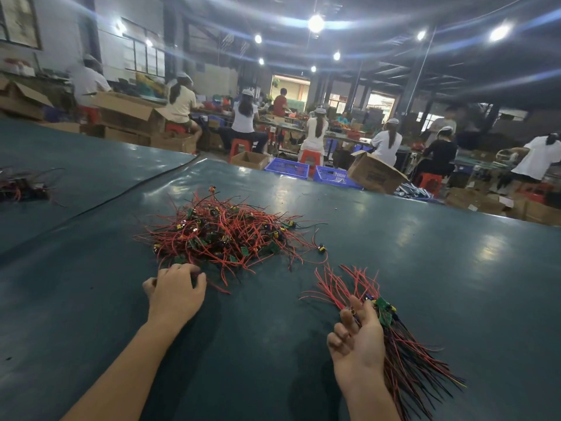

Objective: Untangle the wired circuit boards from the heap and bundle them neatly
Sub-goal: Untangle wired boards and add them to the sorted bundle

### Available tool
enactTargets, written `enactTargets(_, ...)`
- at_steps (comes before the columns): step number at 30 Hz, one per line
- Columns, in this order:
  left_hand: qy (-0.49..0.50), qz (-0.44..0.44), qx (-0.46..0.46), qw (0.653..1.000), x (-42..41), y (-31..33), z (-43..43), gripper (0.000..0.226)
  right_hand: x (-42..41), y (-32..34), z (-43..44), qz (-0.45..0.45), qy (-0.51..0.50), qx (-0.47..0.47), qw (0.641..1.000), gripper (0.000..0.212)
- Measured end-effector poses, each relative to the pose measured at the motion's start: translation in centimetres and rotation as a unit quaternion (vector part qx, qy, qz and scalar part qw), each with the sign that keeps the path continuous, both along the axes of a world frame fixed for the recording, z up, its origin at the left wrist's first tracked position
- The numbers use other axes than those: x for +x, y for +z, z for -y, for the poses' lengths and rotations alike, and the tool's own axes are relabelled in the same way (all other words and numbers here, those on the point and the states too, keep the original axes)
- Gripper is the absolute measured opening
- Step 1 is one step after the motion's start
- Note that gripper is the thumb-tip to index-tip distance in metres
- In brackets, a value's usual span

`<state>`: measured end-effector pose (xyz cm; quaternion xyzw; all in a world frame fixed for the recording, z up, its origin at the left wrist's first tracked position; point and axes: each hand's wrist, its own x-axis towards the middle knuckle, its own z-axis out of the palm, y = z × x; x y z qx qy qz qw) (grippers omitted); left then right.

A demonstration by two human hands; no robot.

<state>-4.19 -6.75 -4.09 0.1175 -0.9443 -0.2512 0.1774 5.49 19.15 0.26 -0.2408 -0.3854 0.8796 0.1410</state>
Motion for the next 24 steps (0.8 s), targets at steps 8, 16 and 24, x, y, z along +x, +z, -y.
enactTargets(8, -0.042, -0.101, 0.265, 0.958, 1.1, 1.3, -0.6, 0.014, -0.1, -0.2, 0.4, 0.0, 0.009, 0.028, 1.0, 0.023)
enactTargets(16, -0.152, -0.117, 0.317, 0.929, 2.6, 2.4, -4.0, 0.019, -0.3, -0.5, 0.9, -0.011, 0.034, 0.067, 0.997, 0.03)
enactTargets(24, -0.37, -0.052, 0.426, 0.824, 5.7, 4.2, -7.7, 0.011, 0.1, -0.8, 3.1, 0.037, 0.193, 0.242, 0.95, 0.03)
